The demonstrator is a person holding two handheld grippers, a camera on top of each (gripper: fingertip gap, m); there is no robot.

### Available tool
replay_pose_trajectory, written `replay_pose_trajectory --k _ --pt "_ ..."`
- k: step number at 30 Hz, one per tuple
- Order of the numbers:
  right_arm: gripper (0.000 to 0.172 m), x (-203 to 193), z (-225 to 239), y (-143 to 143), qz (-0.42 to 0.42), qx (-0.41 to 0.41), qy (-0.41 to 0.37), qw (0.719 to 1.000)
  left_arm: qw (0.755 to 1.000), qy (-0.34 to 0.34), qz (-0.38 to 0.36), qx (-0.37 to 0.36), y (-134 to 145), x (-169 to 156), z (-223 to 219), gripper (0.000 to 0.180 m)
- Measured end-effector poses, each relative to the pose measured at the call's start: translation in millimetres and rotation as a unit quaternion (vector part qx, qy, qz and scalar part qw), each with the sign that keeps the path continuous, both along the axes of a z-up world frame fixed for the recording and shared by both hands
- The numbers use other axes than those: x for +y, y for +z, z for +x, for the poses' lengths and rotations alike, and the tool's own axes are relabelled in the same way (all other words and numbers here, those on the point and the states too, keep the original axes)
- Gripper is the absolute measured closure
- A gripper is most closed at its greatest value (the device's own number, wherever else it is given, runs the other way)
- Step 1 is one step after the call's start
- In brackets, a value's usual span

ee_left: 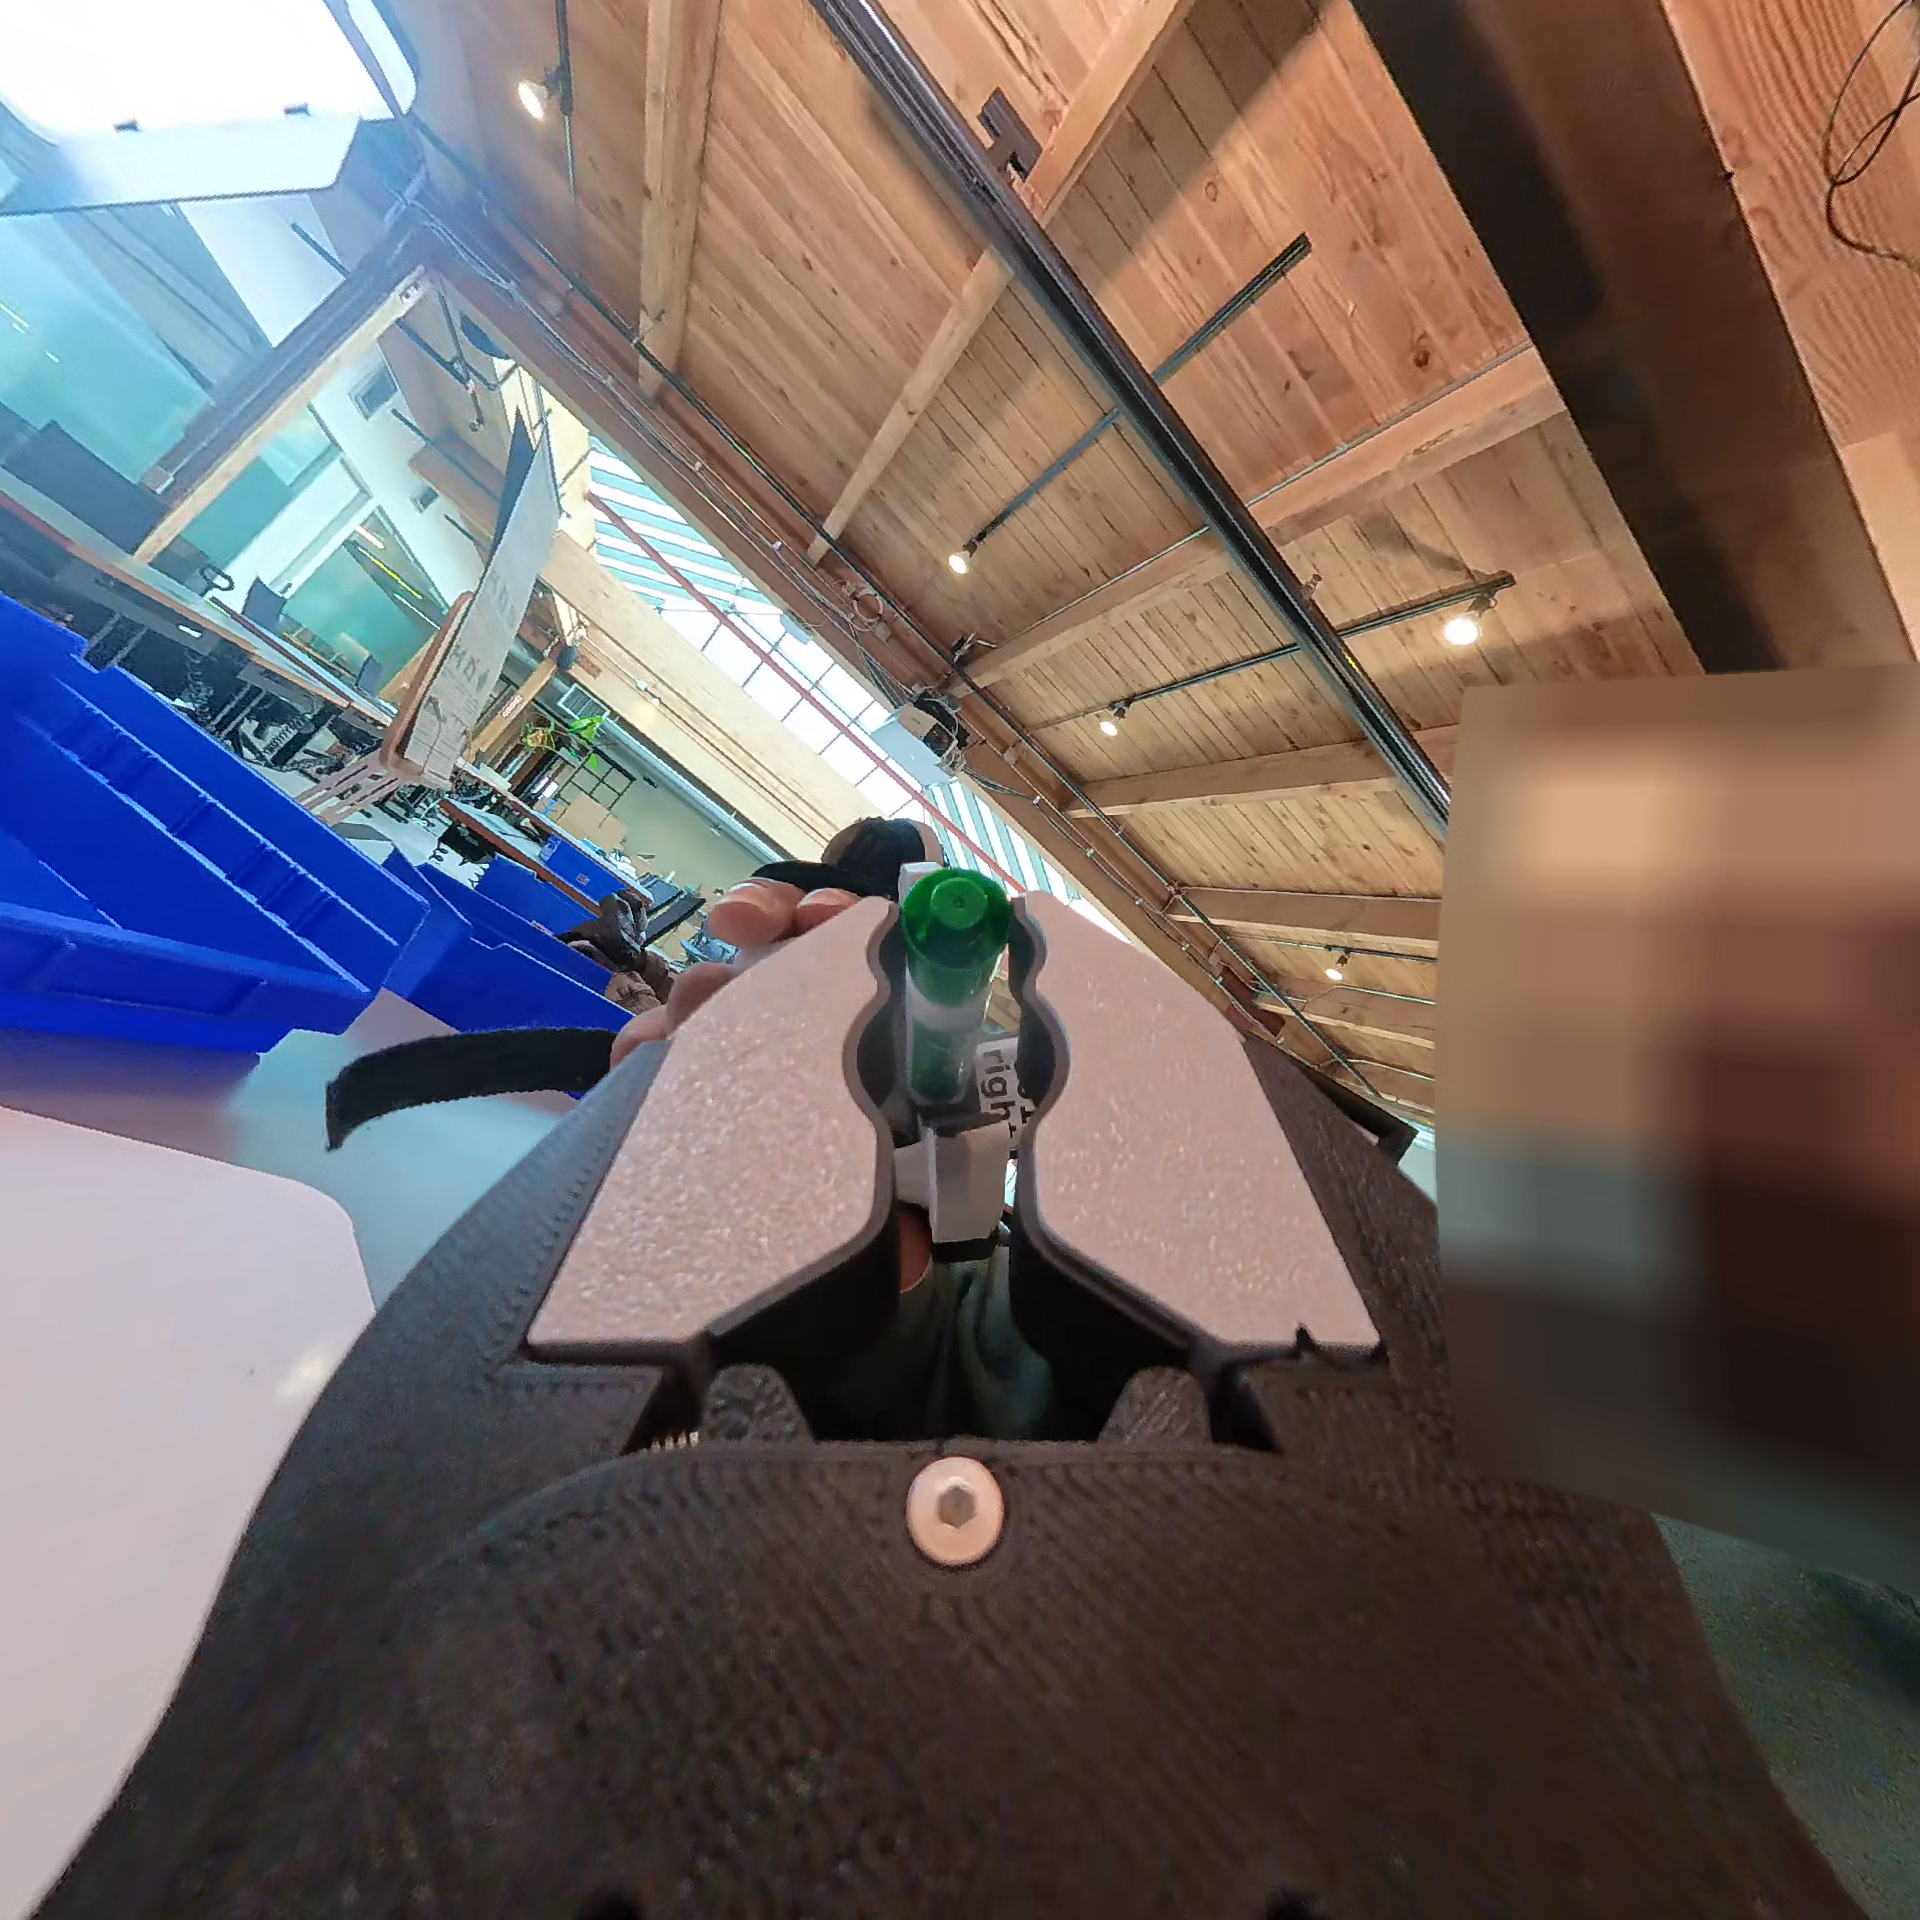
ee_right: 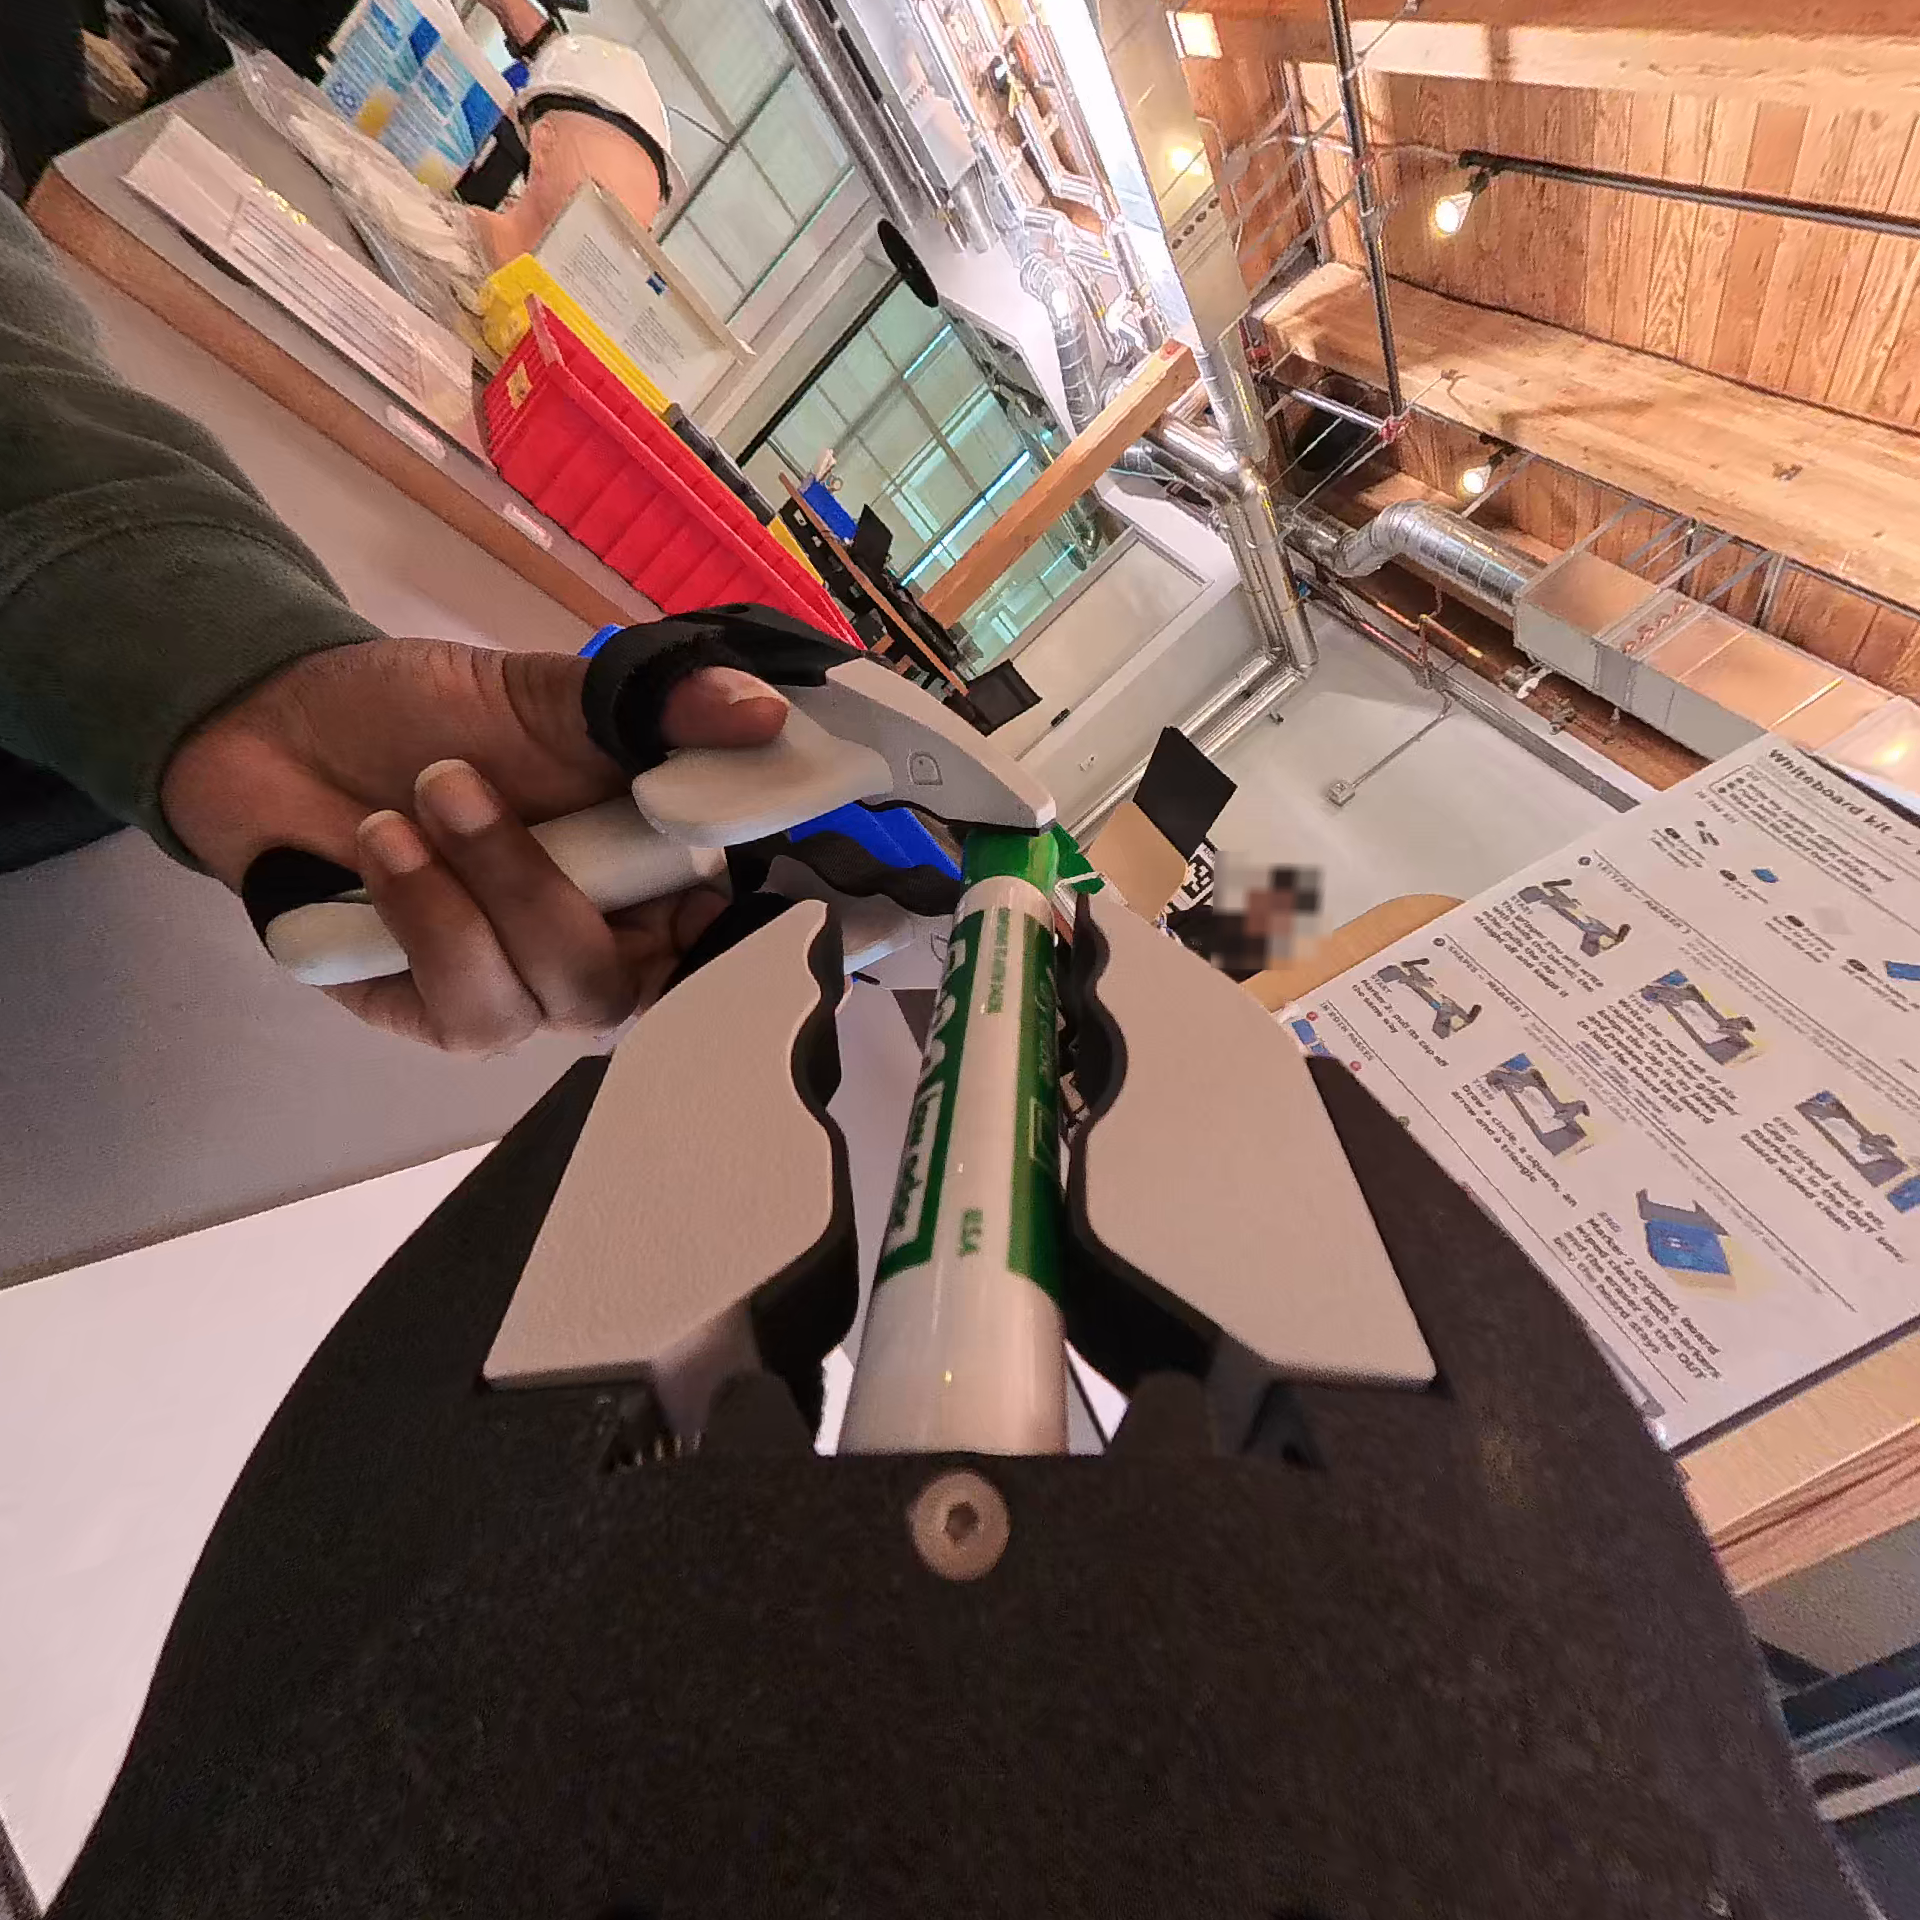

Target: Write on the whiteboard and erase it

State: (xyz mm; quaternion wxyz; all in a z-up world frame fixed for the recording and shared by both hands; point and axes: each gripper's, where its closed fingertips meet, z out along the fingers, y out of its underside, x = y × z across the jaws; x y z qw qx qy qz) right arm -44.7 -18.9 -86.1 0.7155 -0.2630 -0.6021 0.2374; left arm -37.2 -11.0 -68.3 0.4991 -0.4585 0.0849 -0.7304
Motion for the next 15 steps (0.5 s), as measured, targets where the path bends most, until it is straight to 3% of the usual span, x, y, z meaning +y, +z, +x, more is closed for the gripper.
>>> replay_pose_trajectory --k 1,9,15 --pt "0.128 0.5 -0.2 -0.9 -0.001 -0.001 -0.001 1.0 1.0 0.001 -0.002 -0.002 -1.0 0.4 -0.4 0.162" --pt "0.137 4.7 5.2 0.9 -0.032 -0.001 0.01 0.999 1.0 0.006 -0.011 -0.002 -6.0 -0.7 3.3 0.161" --pt "0.137 7.0 9.0 2.4 -0.106 -0.02 0.041 0.993 0.997 -0.009 0.021 0.073 -11.3 -3.8 7.4 0.161"
